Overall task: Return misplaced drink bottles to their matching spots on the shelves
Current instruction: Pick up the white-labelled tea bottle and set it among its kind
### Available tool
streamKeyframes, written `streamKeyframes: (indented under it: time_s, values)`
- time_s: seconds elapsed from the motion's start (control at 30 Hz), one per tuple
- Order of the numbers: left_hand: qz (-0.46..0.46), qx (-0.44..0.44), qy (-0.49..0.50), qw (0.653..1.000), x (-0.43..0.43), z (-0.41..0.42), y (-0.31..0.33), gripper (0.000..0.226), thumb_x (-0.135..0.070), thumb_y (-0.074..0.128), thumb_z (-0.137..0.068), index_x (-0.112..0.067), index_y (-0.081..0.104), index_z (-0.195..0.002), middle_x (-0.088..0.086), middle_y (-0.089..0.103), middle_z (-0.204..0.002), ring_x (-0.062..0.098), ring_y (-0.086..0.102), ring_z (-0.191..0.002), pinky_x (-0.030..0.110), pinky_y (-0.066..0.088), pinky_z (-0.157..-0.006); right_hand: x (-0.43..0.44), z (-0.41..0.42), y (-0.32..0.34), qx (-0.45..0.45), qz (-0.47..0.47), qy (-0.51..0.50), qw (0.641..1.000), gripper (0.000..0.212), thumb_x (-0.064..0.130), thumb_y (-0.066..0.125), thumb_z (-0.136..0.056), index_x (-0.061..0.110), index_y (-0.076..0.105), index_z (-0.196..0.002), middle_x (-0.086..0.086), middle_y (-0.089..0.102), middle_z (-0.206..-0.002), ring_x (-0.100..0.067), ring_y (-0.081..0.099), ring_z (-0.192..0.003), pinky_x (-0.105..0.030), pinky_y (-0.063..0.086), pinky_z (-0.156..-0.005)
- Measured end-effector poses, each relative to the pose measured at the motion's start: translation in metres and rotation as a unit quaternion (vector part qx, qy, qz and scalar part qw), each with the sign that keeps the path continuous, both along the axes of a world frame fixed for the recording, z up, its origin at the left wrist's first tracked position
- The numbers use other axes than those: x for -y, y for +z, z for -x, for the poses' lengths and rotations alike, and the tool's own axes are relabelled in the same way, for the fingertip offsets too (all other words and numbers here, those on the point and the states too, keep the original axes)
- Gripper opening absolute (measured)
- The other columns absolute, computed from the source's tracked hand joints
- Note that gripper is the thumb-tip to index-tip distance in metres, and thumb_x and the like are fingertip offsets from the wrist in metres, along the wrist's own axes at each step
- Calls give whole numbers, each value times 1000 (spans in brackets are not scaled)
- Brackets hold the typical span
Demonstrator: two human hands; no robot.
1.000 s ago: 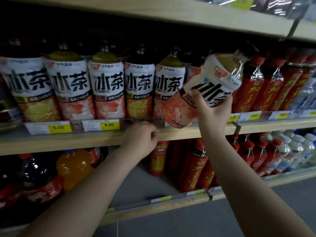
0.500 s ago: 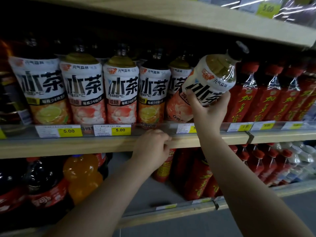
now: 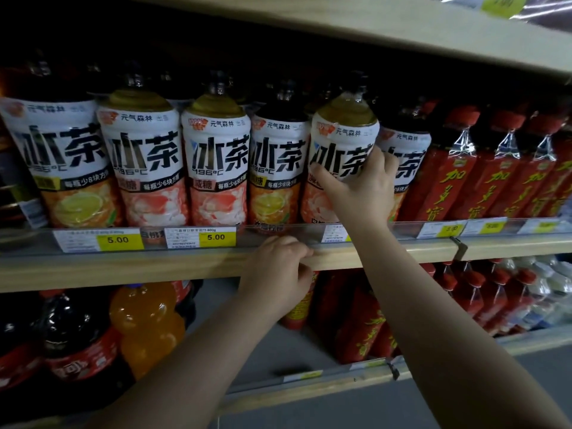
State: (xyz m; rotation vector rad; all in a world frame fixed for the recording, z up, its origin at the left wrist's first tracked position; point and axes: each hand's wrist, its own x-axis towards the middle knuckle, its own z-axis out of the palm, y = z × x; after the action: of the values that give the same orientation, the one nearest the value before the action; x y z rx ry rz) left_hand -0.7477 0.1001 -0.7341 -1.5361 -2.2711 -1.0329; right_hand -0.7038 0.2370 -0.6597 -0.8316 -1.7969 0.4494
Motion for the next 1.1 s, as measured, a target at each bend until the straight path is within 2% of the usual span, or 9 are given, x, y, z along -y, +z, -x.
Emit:
streamKeyframes:
  time_s: [0.13,0.3,0.53,0.67,0.8,0.87,0.93,1.03,1.1]
  values:
    - [1,-8,-1,1000,0,-1,-1,28,-19,65,-77,-15,72,-104,-1,69,-102,22,59,-99,36,48,-85,-3,0,-4,10,-23,5,1000,92,53,75,-69,12,36,-141,-7,49,-129,-25,45,-120,-28,36,-80]
    - [-15,-24,0,1000,2,-1,-2,27,-16,66,-74,-13,74,-99,1,70,-96,24,61,-93,33,49,-77,1,3,-14,27,-42,-15,999,95,55,71,-73,10,30,-146,-14,46,-132,-31,42,-123,-41,45,-85]
    - [-17,-39,1,999,5,-2,-5,29,-15,68,-72,-14,73,-100,0,70,-100,25,61,-96,34,51,-76,2,0,-21,54,-54,-15,997,98,59,66,-78,5,24,-148,-17,38,-141,-32,36,-131,-41,41,-96]
    - [-10,-66,-1,998,5,-2,-13,32,-9,66,-73,-12,72,-105,2,70,-104,27,61,-98,33,47,-82,5,-22,-43,-35,-61,55,996,70,36,67,-85,3,38,-140,-15,44,-131,-30,44,-123,-34,39,-100]
    - [-105,-84,-13,991,22,-3,-40,16,-4,64,-76,-10,75,-85,5,72,-93,25,67,-90,29,48,-81,20,-48,-104,-155,-92,91,979,32,15,60,-88,2,51,-115,10,47,-108,-25,52,-96,-33,47,-82]
    - [-133,-60,14,989,43,-5,-66,17,-8,58,-80,-11,75,-83,5,71,-91,21,66,-86,24,48,-80,27,-55,-139,-179,-39,113,977,26,17,59,-87,11,50,-111,13,45,-105,-26,54,-92,-35,47,-79]
    - [-86,-8,61,994,55,-6,-85,20,-11,57,-77,-12,74,-89,5,69,-97,21,64,-91,24,46,-82,29,-59,-165,-164,23,140,976,23,20,59,-86,13,50,-106,4,48,-100,-27,55,-89,-39,47,-77]
    - [-17,102,95,990,51,-2,-98,27,0,59,-74,-12,72,-95,6,66,-103,21,64,-91,27,48,-82,30,-66,-193,-107,70,167,978,24,21,61,-84,4,55,-99,-1,49,-95,-17,53,-87,-27,43,-77]
    - [12,156,129,979,49,0,-104,29,5,59,-77,-13,71,-98,6,66,-103,20,64,-87,25,46,-77,34,-71,-209,-65,103,204,971,24,22,61,-83,3,57,-97,-2,52,-92,-17,54,-83,-26,44,-74]
